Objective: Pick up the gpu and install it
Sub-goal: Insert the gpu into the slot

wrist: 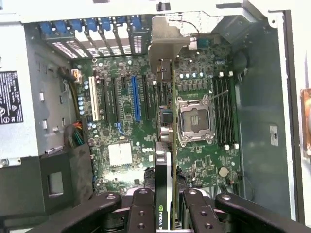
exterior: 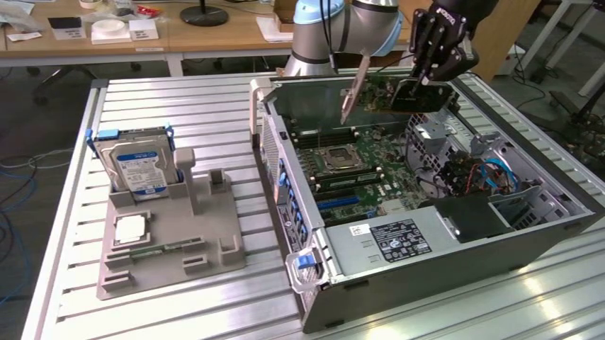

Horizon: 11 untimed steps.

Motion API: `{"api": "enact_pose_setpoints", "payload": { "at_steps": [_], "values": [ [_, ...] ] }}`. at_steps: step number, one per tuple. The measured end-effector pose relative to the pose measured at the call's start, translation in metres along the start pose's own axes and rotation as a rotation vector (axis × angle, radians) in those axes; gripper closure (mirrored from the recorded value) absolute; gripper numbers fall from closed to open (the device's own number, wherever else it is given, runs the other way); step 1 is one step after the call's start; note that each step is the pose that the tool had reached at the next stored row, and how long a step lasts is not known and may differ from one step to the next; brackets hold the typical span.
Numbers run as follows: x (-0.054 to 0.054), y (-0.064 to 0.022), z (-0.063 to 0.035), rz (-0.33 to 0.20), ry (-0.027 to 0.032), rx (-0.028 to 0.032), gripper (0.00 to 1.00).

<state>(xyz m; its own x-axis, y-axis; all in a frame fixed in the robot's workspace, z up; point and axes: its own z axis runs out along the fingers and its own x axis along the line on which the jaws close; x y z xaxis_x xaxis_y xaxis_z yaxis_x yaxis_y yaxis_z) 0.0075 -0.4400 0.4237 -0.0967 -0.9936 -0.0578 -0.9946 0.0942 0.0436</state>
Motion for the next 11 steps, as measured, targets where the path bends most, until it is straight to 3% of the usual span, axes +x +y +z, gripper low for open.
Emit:
{"api": "enact_pose_setpoints", "payload": {
  "at_steps": [11],
  "values": [
    [-0.0004,0.0,0.0002,-0.112,0.0049,-0.0065,0.73]
  ]
}}
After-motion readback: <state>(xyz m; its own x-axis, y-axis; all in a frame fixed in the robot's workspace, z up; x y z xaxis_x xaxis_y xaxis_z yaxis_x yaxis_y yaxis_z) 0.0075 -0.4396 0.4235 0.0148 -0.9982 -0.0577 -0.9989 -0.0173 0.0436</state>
